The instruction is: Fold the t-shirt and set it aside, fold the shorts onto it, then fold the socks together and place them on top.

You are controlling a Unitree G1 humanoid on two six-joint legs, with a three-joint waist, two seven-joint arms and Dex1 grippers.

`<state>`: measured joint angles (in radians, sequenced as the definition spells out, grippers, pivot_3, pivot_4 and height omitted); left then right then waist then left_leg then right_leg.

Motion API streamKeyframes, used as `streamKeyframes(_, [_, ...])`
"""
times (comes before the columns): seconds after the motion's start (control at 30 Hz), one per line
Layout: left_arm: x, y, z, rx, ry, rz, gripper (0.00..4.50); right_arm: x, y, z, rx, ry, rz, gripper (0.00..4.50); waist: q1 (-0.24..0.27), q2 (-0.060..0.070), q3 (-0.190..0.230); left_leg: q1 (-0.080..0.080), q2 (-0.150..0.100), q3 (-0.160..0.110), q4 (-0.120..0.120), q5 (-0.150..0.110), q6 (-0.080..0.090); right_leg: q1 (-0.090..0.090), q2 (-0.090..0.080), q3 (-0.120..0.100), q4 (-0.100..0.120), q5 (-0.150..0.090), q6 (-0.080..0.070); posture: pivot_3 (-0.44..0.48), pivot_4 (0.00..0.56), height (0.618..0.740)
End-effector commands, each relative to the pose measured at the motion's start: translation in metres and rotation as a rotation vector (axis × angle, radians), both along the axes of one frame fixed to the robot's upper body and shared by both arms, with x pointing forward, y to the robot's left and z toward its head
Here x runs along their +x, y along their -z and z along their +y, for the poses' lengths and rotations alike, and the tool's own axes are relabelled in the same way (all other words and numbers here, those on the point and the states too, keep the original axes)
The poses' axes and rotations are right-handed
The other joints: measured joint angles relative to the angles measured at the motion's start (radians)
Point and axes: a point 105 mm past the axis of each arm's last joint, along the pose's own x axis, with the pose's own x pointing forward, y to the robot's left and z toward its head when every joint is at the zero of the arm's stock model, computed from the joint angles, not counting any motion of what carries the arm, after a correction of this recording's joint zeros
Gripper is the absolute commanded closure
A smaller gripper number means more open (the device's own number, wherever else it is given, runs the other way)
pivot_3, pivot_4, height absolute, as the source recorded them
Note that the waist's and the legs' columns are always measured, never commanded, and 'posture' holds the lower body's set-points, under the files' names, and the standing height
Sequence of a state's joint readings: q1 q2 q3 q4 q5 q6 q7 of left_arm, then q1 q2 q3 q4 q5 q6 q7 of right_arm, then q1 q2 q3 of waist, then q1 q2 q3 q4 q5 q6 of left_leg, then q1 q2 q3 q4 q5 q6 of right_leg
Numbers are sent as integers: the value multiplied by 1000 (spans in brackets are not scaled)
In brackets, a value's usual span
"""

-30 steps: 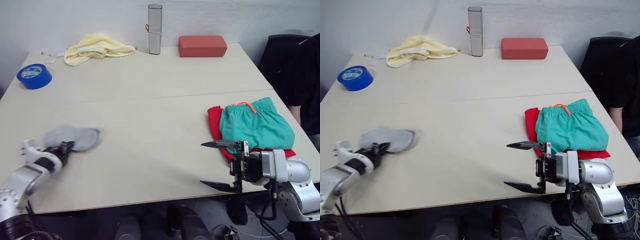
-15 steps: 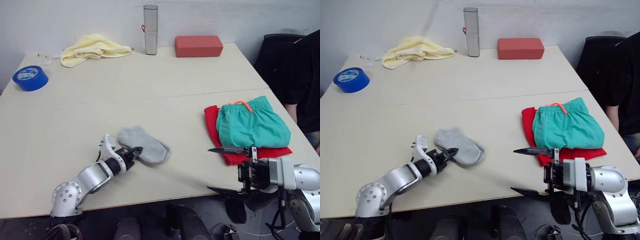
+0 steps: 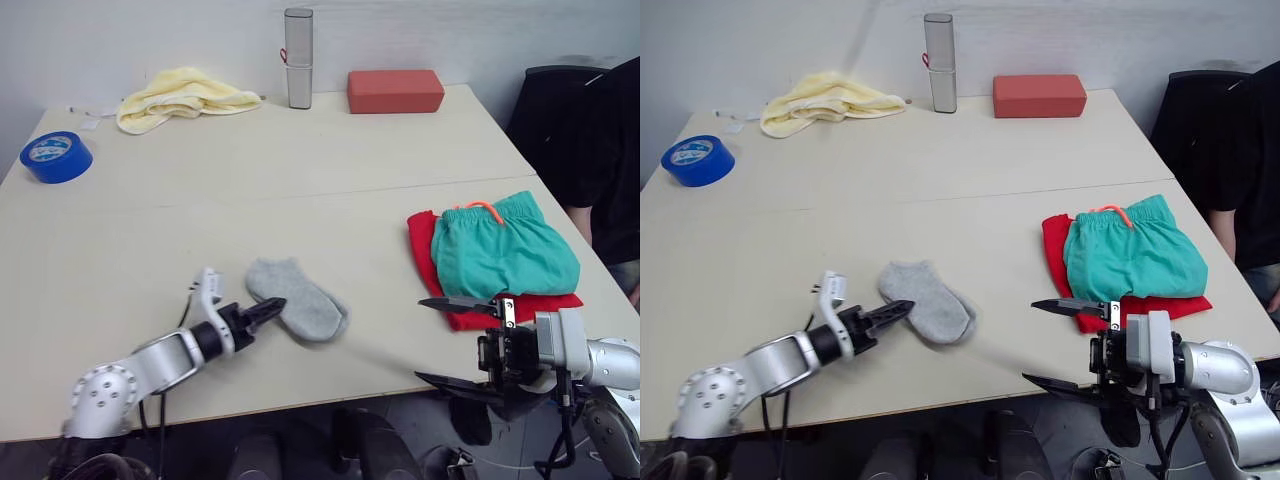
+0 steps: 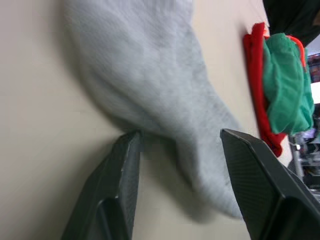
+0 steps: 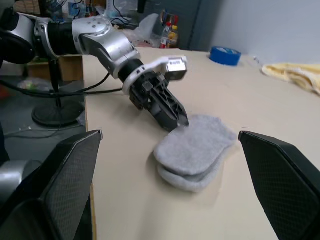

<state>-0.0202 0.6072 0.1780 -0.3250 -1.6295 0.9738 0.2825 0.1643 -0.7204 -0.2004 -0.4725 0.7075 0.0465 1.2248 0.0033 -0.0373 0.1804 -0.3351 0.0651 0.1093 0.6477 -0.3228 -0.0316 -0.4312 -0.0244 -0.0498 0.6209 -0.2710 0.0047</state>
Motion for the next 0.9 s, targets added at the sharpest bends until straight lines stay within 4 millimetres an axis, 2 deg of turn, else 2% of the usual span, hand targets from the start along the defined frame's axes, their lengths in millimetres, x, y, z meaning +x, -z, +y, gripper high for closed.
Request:
streamKeyframes(0.03, [-24,-17,23,78,186,-63,2032,-6,-5,13,12,-44,51,0,-2,0,2,0,0,0,0,0,0,0,0,0,0,0,0,0,150,740])
streamKeyframes(0.1, [-21,-24,46,137,180,-129,2032,-4,-1,18,-5,-39,85,0,-6,-1,5,0,-1,-2,0,0,-1,-1,0,-1,0,-1,-2,0,150,740])
streamKeyframes(0.13, [-16,-27,56,181,175,-183,2215,-3,2,21,-16,-36,95,194,-5,1,6,-1,-2,-4,0,-2,-3,-2,1,-1,-2,-5,-9,0,150,740])
streamKeyframes(0.2, [-6,-37,68,271,242,-338,2507,-2,10,30,-49,-44,127,512,-4,4,8,-2,-2,-5,0,-3,-5,-3,1,-1,-3,-7,-12,0,150,740])
streamKeyframes(0.3, [21,-47,77,397,294,-499,3464,2,21,47,-92,-55,117,1539,6,5,9,-8,-3,-5,0,-4,-5,-8,1,-2,-5,-8,-15,0,150,740])
streamKeyframes(0.37, [44,-52,75,449,320,-564,4056,6,28,62,-124,-62,105,2218,14,3,8,-13,-3,-5,0,-4,-4,-12,1,-2,-5,-5,-10,0,150,740])
streamKeyframes(0.4, [54,-53,70,485,352,-595,4432,9,34,69,-156,-68,88,2623,15,3,8,-17,-3,-6,1,-1,1,-15,1,-2,-4,2,0,0,150,740])
streamKeyframes(0.43, [62,-52,64,517,388,-614,4500,10,40,74,-183,-72,81,2837,16,3,8,-19,-3,-5,1,-1,2,-16,1,-2,-4,3,2,0,150,740])
streamKeyframes(0.57, [95,-49,35,608,505,-726,4500,23,58,95,-243,-38,104,4375,20,3,7,-19,-3,-3,3,-4,2,-17,1,-4,-2,4,3,0,150,740])
streamKeyframes(0.67, [115,-50,19,607,521,-760,4500,29,65,102,-271,-6,121,4446,18,2,7,-25,-3,-2,6,-4,1,-23,1,-4,1,3,5,0,150,740])
streamKeyframes(0.77, [128,-47,8,627,538,-768,4500,35,70,102,-271,53,158,4446,13,2,7,-38,-3,0,16,-5,2,-34,2,-4,7,3,5,0,150,740])
streamKeyframes(0.9, [133,-36,5,658,567,-739,4500,36,73,103,-291,70,165,4446,4,2,7,-35,-4,9,18,-6,2,-33,1,-4,6,3,5,0,150,740])
